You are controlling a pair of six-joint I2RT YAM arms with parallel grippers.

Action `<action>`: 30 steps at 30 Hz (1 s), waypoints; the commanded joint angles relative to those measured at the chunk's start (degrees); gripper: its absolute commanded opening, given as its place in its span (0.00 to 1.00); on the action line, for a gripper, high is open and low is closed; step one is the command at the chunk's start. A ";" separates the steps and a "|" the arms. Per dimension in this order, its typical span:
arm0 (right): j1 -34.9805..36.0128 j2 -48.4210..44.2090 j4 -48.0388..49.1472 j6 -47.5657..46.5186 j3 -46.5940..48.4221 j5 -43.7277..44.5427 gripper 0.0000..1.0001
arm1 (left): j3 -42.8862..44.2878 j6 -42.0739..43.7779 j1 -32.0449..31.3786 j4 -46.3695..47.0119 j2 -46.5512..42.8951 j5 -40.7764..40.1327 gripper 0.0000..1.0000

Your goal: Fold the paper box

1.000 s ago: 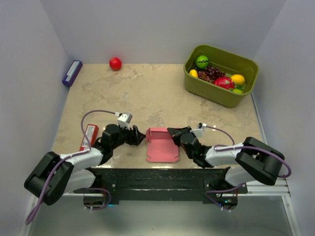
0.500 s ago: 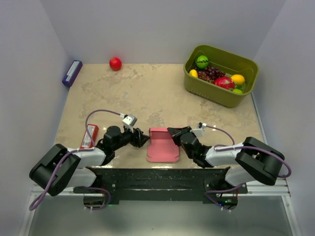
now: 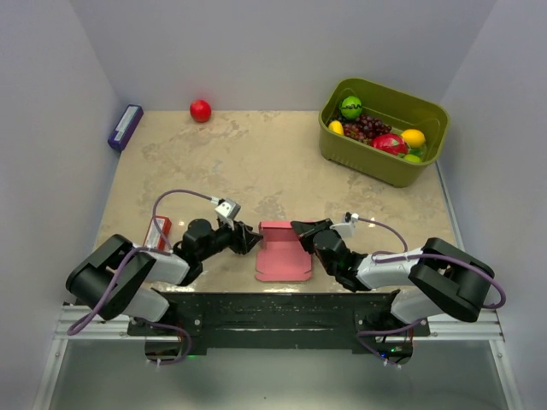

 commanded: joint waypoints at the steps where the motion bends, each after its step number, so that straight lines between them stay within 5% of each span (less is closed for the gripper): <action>1: 0.17 0.68 -1.80 -3.16 -0.24 1.86 0.00 | 0.70 2.36 -0.18 6.81 2.45 -1.63 0.54; 20: 0.34 1.65 -1.36 -3.43 0.46 0.98 0.00 | 3.43 5.35 -3.69 5.24 5.45 -10.68 0.38; 30: 0.87 2.00 -1.88 -3.16 0.90 0.89 0.00 | 7.30 5.70 -9.41 -3.91 4.92 -25.71 0.34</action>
